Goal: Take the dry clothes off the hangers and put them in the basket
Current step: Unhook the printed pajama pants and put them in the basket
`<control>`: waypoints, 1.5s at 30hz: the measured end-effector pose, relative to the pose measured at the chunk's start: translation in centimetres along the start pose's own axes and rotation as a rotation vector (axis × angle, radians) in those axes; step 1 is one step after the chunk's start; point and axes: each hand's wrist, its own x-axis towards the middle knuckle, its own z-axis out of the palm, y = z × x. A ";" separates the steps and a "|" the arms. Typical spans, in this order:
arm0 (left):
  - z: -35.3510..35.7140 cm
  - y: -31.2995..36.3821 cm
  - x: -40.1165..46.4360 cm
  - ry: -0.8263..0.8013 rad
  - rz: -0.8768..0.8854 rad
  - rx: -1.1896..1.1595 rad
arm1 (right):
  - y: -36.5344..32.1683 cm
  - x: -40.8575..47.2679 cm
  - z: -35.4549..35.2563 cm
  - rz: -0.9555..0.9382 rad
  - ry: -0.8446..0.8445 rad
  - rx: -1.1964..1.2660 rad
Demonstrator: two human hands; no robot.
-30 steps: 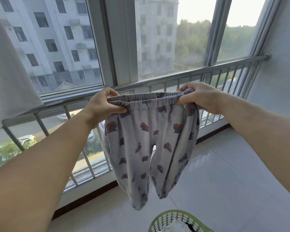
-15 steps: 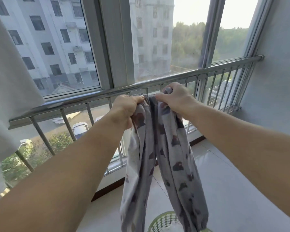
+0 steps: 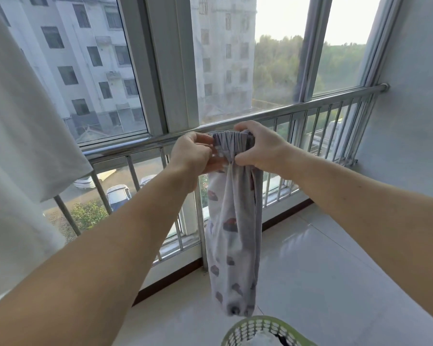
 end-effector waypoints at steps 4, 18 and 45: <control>-1.3 -1.8 1.3 0.081 0.047 0.367 | 0.9 0.0 -1.2 -0.020 -0.004 0.196; 4.6 -6.7 -0.2 -0.322 -0.109 0.223 | 8.8 -1.1 -7.8 0.091 -0.501 0.453; 11.5 -25.8 -9.6 -0.067 -0.303 0.236 | 27.1 -10.5 -1.6 0.257 -0.588 0.231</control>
